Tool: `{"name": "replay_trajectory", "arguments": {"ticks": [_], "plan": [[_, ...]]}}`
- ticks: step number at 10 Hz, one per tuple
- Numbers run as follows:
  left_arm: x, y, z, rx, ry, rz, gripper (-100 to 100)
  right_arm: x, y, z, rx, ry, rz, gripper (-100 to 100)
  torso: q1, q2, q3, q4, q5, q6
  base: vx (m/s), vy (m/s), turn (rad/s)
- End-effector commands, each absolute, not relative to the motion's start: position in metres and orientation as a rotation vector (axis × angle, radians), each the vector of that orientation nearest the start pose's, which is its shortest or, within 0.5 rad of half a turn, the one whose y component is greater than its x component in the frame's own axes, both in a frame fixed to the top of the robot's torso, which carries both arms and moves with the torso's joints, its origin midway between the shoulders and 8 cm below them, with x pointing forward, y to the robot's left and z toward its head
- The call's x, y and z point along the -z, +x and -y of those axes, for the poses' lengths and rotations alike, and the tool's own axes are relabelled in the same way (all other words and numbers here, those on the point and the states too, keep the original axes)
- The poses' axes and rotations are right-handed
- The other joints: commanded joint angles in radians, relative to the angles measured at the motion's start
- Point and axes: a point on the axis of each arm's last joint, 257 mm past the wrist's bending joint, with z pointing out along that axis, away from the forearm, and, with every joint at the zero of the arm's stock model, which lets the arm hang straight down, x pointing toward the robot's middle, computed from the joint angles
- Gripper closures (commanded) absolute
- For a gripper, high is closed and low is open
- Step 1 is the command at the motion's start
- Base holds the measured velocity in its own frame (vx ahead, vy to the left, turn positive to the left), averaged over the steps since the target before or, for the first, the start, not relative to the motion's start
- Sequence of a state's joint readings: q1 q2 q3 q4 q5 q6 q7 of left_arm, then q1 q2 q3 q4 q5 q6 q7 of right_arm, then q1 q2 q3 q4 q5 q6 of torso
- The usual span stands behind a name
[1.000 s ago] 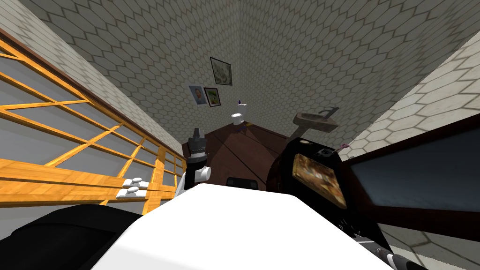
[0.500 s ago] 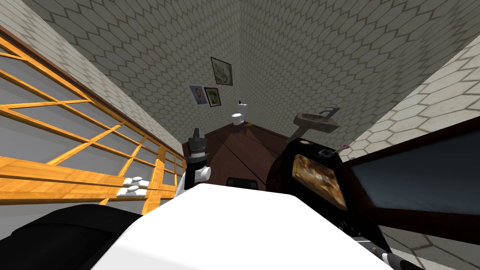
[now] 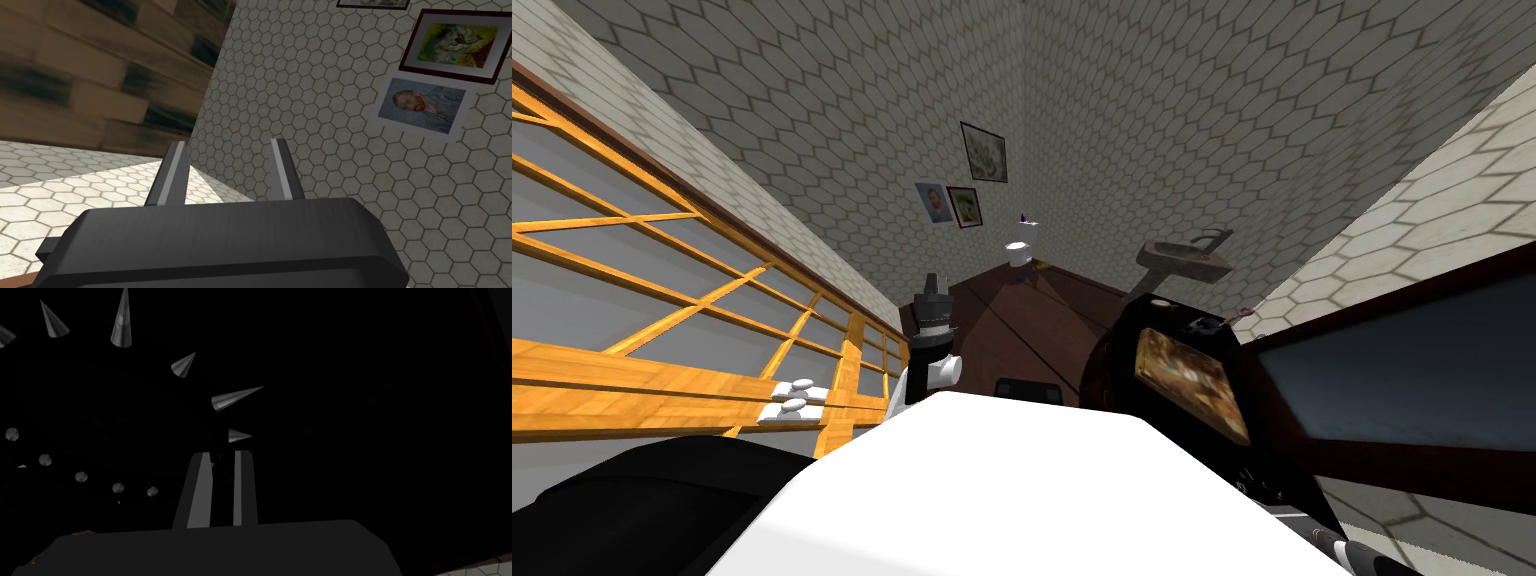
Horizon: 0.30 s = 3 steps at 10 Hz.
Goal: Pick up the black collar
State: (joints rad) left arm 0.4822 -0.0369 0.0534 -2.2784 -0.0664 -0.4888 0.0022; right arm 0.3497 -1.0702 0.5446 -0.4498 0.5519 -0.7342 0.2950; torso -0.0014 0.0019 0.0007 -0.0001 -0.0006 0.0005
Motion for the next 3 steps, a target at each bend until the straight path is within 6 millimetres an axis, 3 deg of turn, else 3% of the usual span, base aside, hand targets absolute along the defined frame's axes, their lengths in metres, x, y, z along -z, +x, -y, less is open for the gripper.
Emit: {"name": "replay_trajectory", "arguments": {"ticks": [1,2,3], "plan": [[-0.0274,0.3449,-0.2916,1.214,-0.637,-0.615,0,0.4682,0.0046,0.6735,0.115,-0.228,-2.906,100,0.0,0.0,0.0,0.0,0.0,0.0,-0.007,0.05,-0.068],[-0.0275,0.3449,-0.2916,1.214,-0.637,-0.615,0,0.4716,0.0046,0.6719,0.119,-0.221,-2.907,100,0.001,0.0,0.0,0.0,0.0,0.0,-0.004,0.02,-0.016],[-0.0275,0.3449,-0.2916,1.214,-0.637,-0.615,0,0.4707,0.0044,0.6723,0.117,-0.222,-2.907,0,0.0,0.0,0.0,0.0,-0.001,-0.001,0.0,0.0,0.0]]}}
